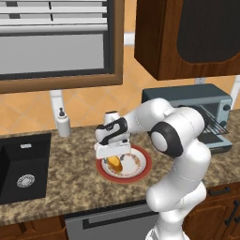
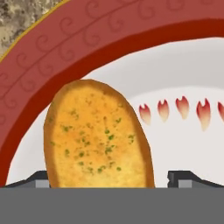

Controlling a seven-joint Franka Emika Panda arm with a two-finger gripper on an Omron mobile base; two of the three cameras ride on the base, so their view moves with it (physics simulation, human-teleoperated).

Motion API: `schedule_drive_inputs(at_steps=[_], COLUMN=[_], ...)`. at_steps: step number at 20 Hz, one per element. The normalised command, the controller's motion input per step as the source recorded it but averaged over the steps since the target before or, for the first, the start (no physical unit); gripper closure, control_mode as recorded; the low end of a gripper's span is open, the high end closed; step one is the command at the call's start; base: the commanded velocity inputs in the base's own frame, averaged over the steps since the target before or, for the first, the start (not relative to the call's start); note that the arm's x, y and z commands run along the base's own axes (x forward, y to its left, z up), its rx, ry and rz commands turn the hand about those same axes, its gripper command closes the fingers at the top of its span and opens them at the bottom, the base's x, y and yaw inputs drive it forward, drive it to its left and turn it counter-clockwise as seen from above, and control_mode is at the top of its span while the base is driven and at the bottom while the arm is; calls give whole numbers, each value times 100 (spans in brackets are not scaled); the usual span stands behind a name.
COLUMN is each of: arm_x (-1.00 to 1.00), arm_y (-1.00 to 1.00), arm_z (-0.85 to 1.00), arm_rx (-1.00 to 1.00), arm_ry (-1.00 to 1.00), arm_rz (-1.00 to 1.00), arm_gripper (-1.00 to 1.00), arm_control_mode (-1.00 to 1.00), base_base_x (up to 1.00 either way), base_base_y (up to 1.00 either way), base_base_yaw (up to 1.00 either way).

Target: Pick up the kebab skewer and baguette bread, and place them inside the toaster oven. Close the toaster oven door and start by setting the timer.

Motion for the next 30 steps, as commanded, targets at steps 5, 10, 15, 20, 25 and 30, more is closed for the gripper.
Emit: schedule_drive_inputs(at_steps=[5,10,15,20,25,30], arm_x=[-24,-26,-18,-42,-36,-26], arm_y=[0,0,-1,-8,-3,-54], arm_z=[-39,-43,-27,-80,-59,67], arm_rx=[2,4,8,8,8,14], arm_ry=[-11,-10,-12,-35,-35,-11], arm_rz=[0,0,-1,0,-1,-12], arm_gripper=[100,100,100,100,100,100], arm_control_mode=[-100,-100,-100,-100,-100,-100], base_base_x=[0,0,0,0,0,0], base_base_y=[0,0,0,0,0,0], base_base_yaw=[0,0,0,0,0,0])
